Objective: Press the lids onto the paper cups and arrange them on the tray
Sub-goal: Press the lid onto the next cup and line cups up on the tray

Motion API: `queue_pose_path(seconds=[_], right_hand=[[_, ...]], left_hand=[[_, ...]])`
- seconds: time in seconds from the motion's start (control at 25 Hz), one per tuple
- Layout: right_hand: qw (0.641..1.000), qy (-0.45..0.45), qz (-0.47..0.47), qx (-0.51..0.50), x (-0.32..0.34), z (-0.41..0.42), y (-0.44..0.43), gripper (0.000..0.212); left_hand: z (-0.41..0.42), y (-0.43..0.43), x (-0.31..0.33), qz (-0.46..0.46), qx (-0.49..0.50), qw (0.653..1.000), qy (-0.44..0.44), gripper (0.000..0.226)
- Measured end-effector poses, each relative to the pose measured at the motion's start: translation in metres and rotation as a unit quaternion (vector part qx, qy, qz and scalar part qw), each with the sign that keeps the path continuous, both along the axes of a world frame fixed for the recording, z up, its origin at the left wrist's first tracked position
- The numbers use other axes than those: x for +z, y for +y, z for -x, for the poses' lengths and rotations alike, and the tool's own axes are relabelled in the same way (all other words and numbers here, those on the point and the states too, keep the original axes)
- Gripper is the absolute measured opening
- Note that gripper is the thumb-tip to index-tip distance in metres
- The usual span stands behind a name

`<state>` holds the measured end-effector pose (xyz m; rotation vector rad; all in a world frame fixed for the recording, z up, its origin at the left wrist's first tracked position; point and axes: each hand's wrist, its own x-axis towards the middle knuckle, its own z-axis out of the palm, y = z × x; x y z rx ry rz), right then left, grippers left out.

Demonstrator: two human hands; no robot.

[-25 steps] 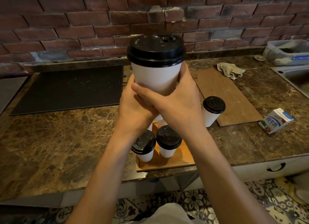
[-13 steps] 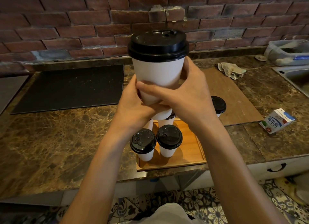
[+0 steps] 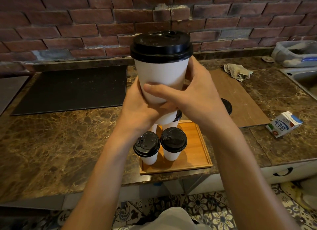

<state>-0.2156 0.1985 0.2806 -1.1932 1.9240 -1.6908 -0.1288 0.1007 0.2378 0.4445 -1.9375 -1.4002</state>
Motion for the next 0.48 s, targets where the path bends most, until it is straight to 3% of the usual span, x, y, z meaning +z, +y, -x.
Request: queue_pose_path(seconds=[0.48], right_hand=[[0.995, 0.019, -0.001, -0.1, -0.007, -0.015, -0.015, 0.084]], left_hand=[[0.009, 0.005, -0.008, -0.022, 0.058, 0.998, 0.018, 0.065]])
